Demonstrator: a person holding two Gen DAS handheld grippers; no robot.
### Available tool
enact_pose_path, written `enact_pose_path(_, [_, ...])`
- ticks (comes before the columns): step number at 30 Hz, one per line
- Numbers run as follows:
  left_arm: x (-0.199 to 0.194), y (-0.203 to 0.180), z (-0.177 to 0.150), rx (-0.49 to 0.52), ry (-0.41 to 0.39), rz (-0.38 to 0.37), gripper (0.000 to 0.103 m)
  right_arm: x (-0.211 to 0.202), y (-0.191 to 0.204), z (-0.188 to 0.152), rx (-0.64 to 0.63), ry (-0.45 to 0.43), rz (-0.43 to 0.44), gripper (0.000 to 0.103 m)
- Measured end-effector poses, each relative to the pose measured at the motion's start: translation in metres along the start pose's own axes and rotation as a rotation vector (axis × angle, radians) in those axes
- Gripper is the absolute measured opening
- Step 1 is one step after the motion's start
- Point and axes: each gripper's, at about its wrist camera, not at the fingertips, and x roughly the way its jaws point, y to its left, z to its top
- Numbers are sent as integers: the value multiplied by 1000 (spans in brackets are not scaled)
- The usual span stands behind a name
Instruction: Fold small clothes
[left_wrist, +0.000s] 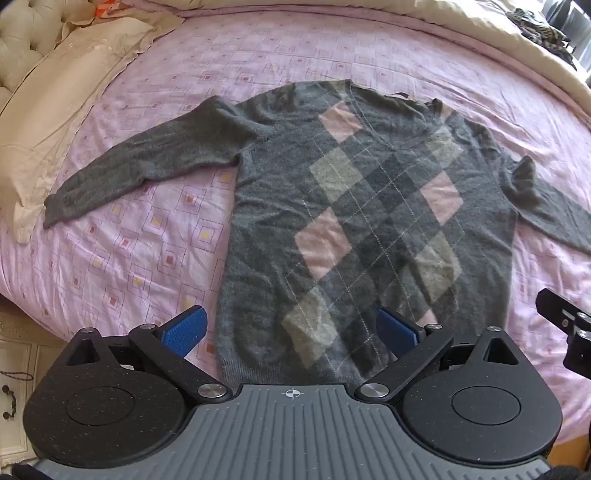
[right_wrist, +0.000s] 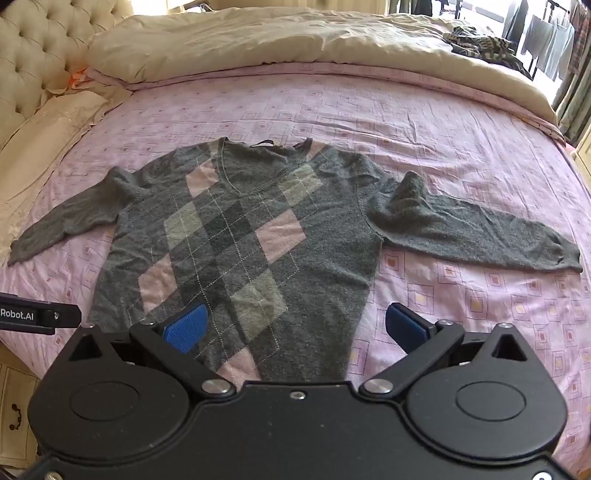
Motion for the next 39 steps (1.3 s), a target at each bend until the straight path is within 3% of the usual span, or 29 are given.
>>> enact_pose_path(9, [-7, 13, 8, -59, 12, -7, 99, 6, 4, 12, 44, 28, -27, 102])
enact_pose_path(18, [-5, 26, 31, -46, 26, -17, 99, 12, 18, 13, 57, 50, -51, 102])
enact_pose_path(39, [17, 52, 37, -15, 73, -63, 99, 22, 60, 10, 80, 105, -86, 102])
